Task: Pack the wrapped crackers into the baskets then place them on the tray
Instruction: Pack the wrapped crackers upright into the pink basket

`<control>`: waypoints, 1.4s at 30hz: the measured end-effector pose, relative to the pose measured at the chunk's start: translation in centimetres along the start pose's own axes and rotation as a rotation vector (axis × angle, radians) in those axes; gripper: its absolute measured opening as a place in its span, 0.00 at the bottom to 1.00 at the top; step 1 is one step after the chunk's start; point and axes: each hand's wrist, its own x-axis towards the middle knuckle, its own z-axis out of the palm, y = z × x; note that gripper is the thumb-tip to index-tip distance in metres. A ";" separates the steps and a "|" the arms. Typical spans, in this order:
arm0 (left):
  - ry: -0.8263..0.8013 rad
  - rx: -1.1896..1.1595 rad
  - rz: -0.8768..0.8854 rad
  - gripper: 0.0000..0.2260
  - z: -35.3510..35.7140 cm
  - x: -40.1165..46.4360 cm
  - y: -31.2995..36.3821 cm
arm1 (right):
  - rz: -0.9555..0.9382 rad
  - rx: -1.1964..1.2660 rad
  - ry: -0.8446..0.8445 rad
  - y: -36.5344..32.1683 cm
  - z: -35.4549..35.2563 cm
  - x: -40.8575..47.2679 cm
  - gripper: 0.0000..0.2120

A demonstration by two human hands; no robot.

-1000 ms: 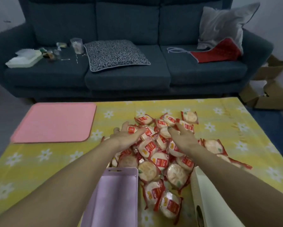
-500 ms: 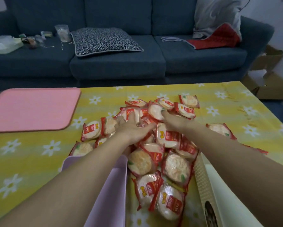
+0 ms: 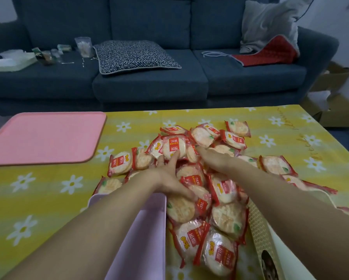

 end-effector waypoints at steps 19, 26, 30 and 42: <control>0.175 -0.010 0.245 0.63 2.1 0.6 0.1 | 0.015 0.582 0.031 2.7 2.0 -0.3 0.46; 0.252 0.012 0.388 0.62 1.7 -0.5 1.0 | -0.031 0.752 0.017 3.3 1.8 -0.8 0.54; 0.311 -0.022 0.474 0.60 0.5 -1.6 2.7 | -0.146 0.861 0.016 2.5 -0.1 -2.5 0.51; 0.537 -0.178 0.657 0.61 -4.6 -12.2 2.4 | -0.433 0.800 -0.024 -4.8 -3.8 -13.4 0.30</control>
